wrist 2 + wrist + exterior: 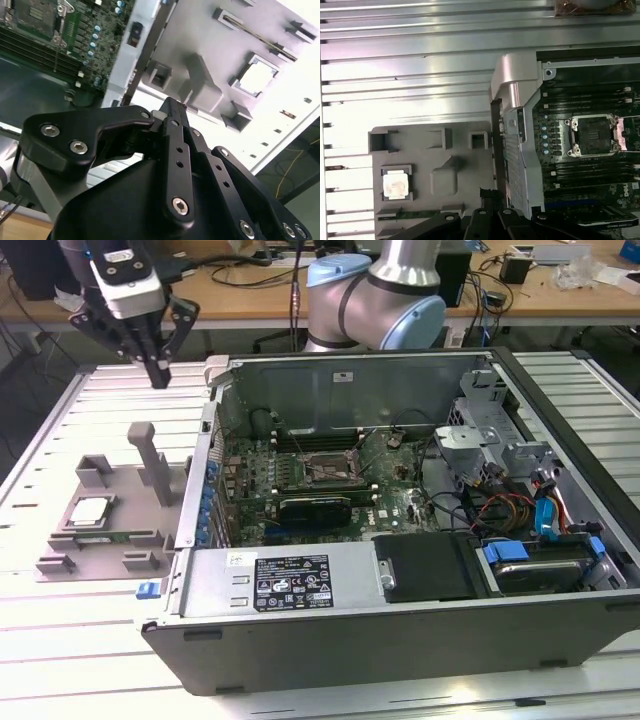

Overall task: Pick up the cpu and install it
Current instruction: 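Reach for the cpu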

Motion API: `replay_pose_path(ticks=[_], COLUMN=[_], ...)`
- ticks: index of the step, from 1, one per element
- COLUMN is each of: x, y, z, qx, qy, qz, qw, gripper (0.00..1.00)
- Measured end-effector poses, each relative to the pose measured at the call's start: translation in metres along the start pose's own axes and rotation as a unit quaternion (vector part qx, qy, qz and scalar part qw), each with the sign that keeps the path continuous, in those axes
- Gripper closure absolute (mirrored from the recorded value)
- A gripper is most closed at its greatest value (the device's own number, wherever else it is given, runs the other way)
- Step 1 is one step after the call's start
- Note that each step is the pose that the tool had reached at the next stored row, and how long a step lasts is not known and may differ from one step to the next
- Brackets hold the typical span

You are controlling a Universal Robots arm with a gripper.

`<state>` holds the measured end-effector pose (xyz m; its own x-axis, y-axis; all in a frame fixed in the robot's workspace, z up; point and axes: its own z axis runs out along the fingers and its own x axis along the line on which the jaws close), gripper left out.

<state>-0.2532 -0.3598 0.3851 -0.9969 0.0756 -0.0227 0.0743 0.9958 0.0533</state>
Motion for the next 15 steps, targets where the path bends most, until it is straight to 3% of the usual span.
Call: replay_pose_path(ticks=[7, 12, 15], x=[0.0246, 0.057, 0.0668], y=[-0.0013, -0.0041, -0.0051], z=[0.0027, 0.0112, 0.0158], qx=[0.0, 0.0, 0.0], qy=[0.0, 0.0, 0.0], qz=[0.0, 0.0, 0.0], qw=[1.0, 1.0, 1.0], gripper=[0.9, 0.9, 0.9])
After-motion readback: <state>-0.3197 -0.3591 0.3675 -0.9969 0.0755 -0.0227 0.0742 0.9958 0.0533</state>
